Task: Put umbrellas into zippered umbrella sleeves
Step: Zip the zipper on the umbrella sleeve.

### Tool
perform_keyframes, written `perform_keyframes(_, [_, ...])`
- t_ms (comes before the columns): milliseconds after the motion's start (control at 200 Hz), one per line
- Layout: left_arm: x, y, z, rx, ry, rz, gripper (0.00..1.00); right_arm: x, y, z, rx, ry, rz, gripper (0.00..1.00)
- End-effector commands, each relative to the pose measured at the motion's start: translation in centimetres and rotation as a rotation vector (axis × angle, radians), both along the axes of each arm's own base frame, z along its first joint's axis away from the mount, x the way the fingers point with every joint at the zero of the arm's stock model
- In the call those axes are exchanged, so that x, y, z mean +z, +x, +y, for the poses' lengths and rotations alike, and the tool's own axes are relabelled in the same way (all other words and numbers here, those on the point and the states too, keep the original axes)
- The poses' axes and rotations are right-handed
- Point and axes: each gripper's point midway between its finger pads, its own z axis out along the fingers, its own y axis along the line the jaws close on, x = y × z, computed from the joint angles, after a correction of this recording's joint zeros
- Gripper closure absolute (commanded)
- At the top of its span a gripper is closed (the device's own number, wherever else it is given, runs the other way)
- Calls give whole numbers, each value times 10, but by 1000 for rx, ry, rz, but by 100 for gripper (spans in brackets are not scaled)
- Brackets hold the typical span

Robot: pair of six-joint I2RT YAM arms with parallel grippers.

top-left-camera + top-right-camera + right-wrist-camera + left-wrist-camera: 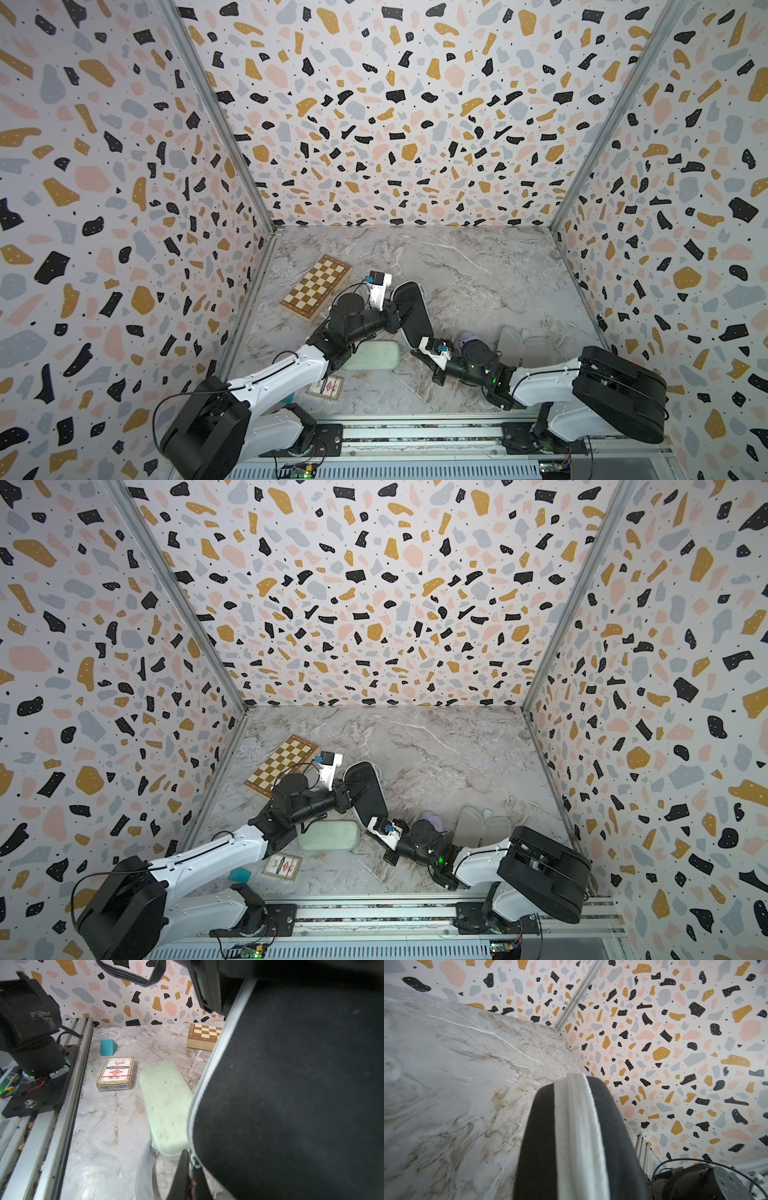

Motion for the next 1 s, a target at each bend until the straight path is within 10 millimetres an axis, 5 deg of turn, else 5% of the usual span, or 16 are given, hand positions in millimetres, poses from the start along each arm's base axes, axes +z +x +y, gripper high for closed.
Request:
perform_keyframes(0, [47, 27, 26, 204, -116, -160, 100, 35, -15, 23, 99, 116, -3, 100])
perform_keyframes(436, [28, 28, 31, 235, -65, -112, 100, 32, -3, 26, 106, 121, 99, 100])
perform_keyframes(716, [23, 32, 23, 206, -70, -128, 100, 34, -35, 36, 310, 107, 154, 100])
perform_keyframes(991, [5, 27, 13, 145, -74, -93, 100, 22, 6, 29, 176, 103, 251, 100])
